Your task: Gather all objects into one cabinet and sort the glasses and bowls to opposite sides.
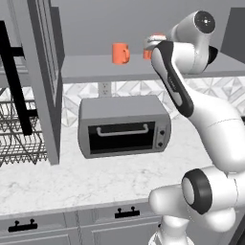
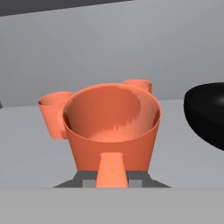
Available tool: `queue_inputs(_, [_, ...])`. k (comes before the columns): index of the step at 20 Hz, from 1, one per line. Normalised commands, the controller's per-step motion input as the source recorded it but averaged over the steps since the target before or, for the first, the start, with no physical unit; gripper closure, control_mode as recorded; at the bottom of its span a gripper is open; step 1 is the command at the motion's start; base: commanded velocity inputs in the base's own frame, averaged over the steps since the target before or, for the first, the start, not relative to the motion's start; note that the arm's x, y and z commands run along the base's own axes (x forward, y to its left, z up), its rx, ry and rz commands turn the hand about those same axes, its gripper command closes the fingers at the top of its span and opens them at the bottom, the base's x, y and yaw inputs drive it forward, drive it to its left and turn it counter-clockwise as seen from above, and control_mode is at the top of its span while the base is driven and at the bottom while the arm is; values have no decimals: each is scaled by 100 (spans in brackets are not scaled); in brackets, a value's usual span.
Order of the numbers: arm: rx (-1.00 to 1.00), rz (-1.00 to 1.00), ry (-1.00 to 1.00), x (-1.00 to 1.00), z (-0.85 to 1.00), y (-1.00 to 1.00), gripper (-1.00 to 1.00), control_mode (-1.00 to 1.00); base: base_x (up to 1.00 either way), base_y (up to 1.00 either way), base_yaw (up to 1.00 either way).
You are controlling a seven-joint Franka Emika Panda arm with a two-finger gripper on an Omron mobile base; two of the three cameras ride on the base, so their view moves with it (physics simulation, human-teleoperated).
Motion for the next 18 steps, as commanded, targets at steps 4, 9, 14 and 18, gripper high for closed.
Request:
queue_inputs(4, [0,0,0,0,0,0,100,100,0,0,0])
queue_inputs(9, [0,0,0,0,0,0,100,100,0,0,0])
queue_inputs(14, [-1,0,3,0,-27,8,100,-100,0,2,0])
queue_inputs(18, [-1,0,3,0,-39,7,100,-100,0,0,0])
